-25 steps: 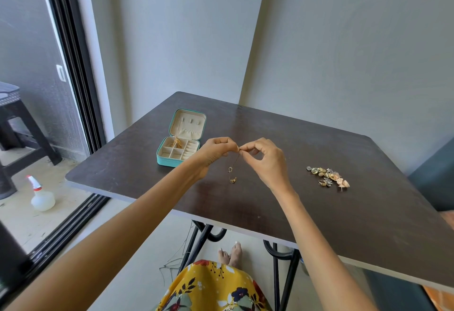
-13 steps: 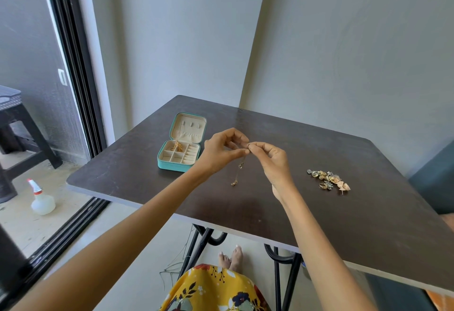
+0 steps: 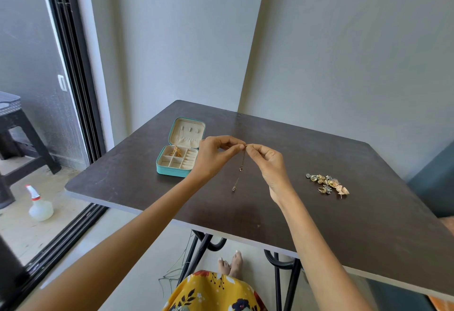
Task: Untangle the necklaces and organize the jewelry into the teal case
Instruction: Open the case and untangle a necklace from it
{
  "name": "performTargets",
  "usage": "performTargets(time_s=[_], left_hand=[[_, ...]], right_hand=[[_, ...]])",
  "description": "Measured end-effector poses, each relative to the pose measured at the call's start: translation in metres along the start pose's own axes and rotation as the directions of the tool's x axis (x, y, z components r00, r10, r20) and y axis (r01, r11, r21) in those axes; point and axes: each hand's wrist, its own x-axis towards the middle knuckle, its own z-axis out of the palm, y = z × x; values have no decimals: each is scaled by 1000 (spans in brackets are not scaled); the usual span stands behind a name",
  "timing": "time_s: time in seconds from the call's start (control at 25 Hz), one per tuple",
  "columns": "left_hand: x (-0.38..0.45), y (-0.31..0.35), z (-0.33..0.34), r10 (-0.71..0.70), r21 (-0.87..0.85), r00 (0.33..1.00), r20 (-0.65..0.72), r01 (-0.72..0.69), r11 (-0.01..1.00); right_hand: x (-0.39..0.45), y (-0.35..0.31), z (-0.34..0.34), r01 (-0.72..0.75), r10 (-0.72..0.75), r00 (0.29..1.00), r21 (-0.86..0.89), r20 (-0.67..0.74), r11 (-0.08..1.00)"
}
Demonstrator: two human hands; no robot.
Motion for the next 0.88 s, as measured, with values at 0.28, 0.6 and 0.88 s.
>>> performTargets(time_s=[0.28, 0.6, 0.88], left_hand=[[-2, 3, -2, 116, 351, 991, -67, -86, 932], [-1, 5, 0, 51, 371, 998, -40, -33, 928], [0, 9, -2, 36, 382, 999, -33, -21, 924]], right_hand=[[1, -2, 2, 22, -22, 1000, -34, -1, 999], [0, -5, -1, 57, -60, 998, -120, -22, 991], [7, -9, -6, 280, -285, 956, -541, 76, 793]])
